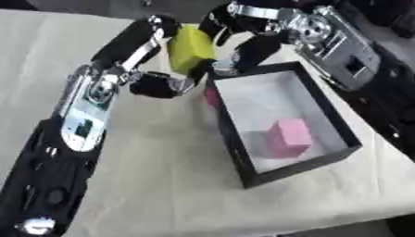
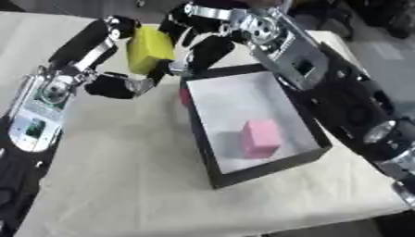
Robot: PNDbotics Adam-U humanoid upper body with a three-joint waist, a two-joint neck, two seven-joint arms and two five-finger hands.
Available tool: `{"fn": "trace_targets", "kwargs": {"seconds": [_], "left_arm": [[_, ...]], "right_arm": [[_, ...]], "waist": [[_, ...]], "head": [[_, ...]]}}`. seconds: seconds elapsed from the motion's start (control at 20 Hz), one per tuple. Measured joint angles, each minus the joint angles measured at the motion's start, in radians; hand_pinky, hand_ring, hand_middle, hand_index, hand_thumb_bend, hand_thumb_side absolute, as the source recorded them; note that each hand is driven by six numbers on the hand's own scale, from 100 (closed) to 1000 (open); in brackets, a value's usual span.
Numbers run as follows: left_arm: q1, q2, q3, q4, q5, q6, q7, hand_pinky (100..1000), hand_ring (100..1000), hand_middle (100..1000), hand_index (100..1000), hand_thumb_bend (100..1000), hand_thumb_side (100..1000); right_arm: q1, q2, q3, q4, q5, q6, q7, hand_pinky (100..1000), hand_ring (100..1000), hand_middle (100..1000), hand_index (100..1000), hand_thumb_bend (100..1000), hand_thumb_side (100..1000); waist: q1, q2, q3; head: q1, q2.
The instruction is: Pick up the objects with one hand, pass them to the other hand, and then place them into the box on the other side of the table.
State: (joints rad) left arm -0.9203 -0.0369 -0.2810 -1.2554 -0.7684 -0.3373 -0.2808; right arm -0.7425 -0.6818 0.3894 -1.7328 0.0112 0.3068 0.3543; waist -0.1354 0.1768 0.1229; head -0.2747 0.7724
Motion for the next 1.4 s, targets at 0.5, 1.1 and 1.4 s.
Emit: {"fn": "trace_targets", "kwargs": {"seconds": [0.5, 1.1, 1.4], "left_arm": [[0.0, 0.0, 0.0, 0.001, -0.017, -0.011, 0.01, 880, 720, 590, 647, 100, 165], [-0.003, 0.002, 0.001, 0.006, -0.085, -0.057, -0.017, 921, 791, 696, 818, 512, 666], [-0.003, 0.001, 0.001, 0.012, -0.119, -0.045, -0.003, 930, 797, 704, 825, 616, 773]], "right_arm": [[0.007, 0.0, 0.005, -0.003, -0.051, 0.016, -0.029, 733, 757, 502, 627, 100, 209], [0.013, -0.005, 0.005, -0.009, -0.065, 0.02, -0.028, 730, 751, 472, 598, 100, 144], [0.013, -0.009, -0.001, -0.009, -0.066, 0.023, -0.031, 728, 750, 468, 593, 100, 135]], "waist": [[0.0, 0.0, 0.0], [0.0, 0.0, 0.001], [0.0, 0.0, 0.001]], "head": [[-0.001, 0.0], [-0.004, 0.0], [-0.005, 0.0]]}}
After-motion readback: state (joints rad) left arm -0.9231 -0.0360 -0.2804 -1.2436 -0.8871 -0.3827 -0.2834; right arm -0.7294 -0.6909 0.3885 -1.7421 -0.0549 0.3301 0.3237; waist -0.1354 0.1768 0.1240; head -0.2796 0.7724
